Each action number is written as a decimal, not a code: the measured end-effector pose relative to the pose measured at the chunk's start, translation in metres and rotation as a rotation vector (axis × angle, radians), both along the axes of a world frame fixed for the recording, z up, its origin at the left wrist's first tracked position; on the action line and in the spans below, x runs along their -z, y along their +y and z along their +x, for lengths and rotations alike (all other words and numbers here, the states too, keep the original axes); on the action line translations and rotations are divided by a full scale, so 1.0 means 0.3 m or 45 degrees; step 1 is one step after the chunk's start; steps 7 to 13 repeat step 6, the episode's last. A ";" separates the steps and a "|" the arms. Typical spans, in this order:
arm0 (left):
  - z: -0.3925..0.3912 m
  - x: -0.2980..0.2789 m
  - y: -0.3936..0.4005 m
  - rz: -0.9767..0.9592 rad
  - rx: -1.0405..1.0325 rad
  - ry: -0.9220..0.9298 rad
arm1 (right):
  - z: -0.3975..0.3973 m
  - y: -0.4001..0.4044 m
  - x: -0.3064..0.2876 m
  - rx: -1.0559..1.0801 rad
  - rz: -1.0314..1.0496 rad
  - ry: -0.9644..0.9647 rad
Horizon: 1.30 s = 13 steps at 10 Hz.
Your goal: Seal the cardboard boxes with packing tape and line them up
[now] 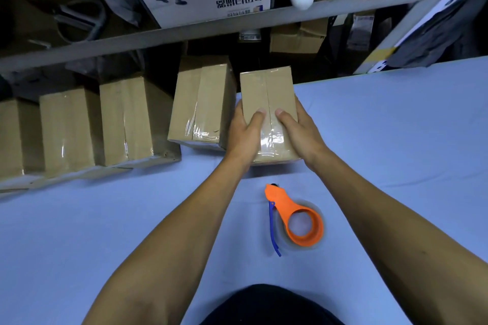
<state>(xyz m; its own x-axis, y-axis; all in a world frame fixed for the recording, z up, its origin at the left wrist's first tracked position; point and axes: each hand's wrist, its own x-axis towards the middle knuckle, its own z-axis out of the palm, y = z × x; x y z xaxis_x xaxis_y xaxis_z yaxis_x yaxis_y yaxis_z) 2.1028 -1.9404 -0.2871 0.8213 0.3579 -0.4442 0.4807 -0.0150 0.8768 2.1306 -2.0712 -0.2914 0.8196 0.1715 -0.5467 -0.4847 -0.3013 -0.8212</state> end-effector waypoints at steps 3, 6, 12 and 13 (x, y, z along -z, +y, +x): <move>-0.007 -0.019 0.018 0.063 0.082 0.009 | 0.002 0.004 -0.016 -0.044 -0.131 -0.067; -0.100 -0.243 -0.013 0.426 0.268 0.011 | -0.129 -0.067 -0.201 -0.241 -0.520 -0.517; -0.100 -0.243 -0.013 0.426 0.268 0.011 | -0.129 -0.067 -0.201 -0.241 -0.520 -0.517; -0.100 -0.243 -0.013 0.426 0.268 0.011 | -0.129 -0.067 -0.201 -0.241 -0.520 -0.517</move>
